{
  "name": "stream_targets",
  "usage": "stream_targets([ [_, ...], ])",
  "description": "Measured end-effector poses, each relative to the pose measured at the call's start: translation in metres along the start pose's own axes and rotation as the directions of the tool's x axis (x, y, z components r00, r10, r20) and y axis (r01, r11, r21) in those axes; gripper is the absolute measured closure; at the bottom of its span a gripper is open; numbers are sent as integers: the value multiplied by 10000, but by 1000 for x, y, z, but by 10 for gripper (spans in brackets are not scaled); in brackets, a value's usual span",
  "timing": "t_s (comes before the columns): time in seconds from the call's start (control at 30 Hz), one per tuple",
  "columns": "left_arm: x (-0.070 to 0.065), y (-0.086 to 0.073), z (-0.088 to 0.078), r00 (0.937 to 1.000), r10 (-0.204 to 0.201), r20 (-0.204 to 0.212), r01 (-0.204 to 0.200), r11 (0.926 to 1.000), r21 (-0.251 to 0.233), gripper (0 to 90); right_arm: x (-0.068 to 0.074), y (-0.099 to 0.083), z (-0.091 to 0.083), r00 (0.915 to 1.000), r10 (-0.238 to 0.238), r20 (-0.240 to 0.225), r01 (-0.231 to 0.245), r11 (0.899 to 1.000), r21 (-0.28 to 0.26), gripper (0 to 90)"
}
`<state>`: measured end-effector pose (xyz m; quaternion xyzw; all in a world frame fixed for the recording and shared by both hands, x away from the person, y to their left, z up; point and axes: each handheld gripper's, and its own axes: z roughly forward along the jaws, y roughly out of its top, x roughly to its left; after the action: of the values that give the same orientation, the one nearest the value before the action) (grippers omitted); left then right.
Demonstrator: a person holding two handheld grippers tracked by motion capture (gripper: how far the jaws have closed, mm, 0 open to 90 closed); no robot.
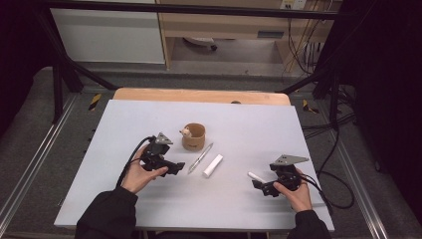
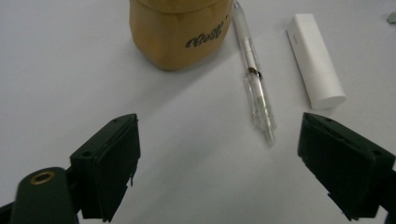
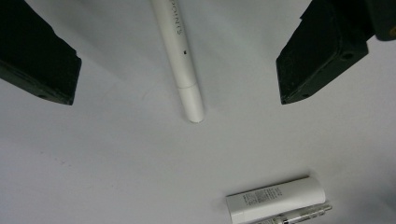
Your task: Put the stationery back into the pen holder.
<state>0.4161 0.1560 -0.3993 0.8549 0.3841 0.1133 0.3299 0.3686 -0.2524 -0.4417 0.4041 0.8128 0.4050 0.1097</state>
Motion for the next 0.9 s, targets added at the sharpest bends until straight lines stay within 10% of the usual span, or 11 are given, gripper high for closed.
stream_targets([
  [0.9,-40,45,60,9973,731,103,-737,9917,1057,480,0,0,-1,9999,76,-86,-76,10000,-31,7],
])
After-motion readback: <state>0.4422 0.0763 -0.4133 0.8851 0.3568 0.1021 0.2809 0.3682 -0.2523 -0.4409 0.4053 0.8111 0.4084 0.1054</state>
